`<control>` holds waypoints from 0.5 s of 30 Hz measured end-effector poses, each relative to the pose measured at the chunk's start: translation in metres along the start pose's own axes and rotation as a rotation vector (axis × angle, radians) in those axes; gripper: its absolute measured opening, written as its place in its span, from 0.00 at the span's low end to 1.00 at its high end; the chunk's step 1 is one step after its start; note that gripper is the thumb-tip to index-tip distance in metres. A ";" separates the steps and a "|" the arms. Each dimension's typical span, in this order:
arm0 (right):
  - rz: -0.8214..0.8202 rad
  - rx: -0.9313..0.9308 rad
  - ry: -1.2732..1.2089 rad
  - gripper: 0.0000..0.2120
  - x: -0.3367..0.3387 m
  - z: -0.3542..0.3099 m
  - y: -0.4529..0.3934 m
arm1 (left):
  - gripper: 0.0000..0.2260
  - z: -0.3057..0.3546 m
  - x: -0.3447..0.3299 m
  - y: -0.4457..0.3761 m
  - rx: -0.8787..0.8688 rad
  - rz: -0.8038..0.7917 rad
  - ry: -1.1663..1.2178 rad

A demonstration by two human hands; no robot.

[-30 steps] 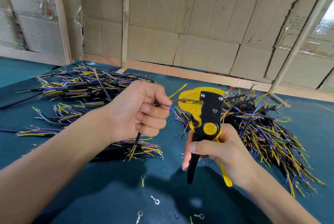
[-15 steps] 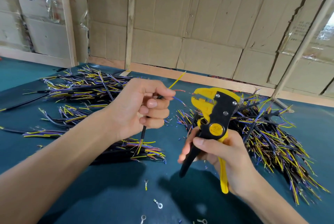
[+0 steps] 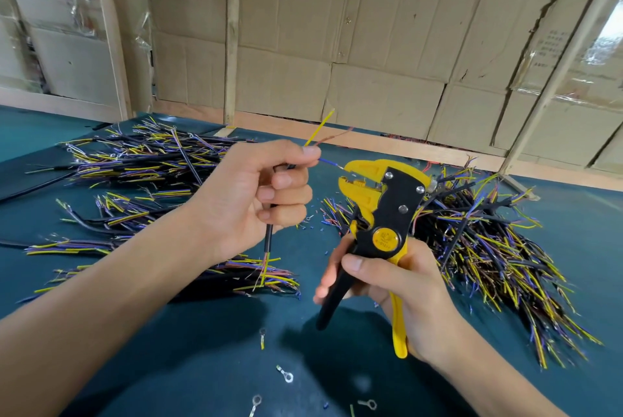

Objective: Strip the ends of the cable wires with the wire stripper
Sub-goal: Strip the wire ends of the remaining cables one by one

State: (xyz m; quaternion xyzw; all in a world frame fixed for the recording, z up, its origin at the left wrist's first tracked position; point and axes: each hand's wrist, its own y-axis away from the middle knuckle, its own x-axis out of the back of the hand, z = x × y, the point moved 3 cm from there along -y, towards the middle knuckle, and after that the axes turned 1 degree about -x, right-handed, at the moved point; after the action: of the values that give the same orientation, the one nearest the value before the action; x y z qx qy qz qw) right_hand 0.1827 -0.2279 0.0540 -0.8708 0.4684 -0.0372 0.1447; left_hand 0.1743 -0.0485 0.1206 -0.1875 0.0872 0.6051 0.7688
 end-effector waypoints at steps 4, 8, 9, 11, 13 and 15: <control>-0.008 0.006 -0.017 0.07 -0.001 0.000 0.000 | 0.16 -0.004 -0.003 0.000 0.009 0.004 -0.058; -0.012 0.006 -0.046 0.09 -0.002 0.000 0.000 | 0.16 -0.006 -0.005 0.000 -0.014 0.016 -0.064; -0.008 0.008 -0.048 0.09 -0.001 0.000 0.000 | 0.16 -0.007 -0.005 0.000 -0.021 0.020 -0.056; -0.004 0.012 -0.051 0.10 -0.001 0.001 0.001 | 0.16 -0.008 -0.007 0.000 -0.032 0.028 -0.033; 0.003 0.017 -0.058 0.10 0.000 0.001 0.001 | 0.16 -0.010 -0.008 0.001 -0.047 0.044 -0.009; 0.015 0.017 -0.073 0.09 0.000 0.001 0.000 | 0.15 -0.014 -0.012 0.001 -0.056 0.064 0.040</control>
State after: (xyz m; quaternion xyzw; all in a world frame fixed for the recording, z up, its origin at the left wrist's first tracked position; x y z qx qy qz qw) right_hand 0.1829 -0.2280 0.0532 -0.8669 0.4688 -0.0082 0.1692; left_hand 0.1713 -0.0643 0.1113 -0.2182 0.0913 0.6279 0.7415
